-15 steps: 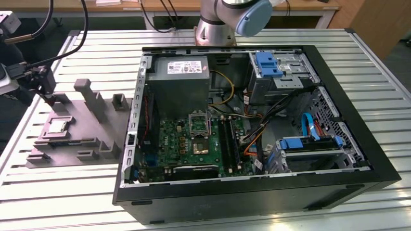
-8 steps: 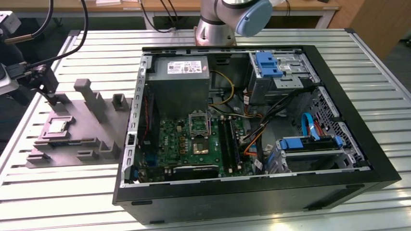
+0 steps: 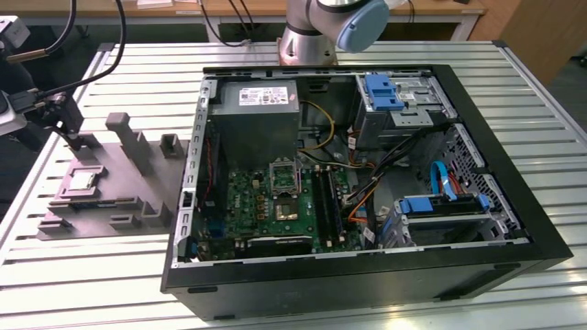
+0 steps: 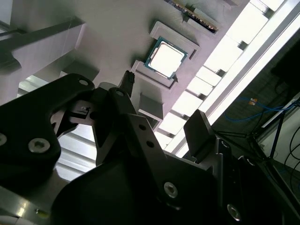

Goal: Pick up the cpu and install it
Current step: 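Pick up the cpu and move it towards the insertion slot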

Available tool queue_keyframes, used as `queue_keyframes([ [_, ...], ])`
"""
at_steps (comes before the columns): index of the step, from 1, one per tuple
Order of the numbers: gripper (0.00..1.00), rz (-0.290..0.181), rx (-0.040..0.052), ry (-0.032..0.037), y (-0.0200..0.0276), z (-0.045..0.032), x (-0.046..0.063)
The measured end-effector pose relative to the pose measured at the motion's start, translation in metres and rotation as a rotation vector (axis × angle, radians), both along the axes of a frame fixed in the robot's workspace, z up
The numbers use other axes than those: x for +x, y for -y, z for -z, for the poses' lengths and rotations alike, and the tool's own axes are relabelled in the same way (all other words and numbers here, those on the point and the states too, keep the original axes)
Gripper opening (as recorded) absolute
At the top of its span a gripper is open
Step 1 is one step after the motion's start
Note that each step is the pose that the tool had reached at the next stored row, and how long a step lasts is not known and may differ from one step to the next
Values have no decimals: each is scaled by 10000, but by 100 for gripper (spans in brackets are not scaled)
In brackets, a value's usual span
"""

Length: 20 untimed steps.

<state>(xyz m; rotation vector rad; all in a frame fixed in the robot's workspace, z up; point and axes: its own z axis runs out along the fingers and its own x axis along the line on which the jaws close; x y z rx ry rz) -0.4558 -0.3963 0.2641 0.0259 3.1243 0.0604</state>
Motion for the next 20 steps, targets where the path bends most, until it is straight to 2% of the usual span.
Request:
queue_keyframes([
  [11,69,144,1,1,7,20,0],
  [20,69,144,2,2,80,168,0],
])
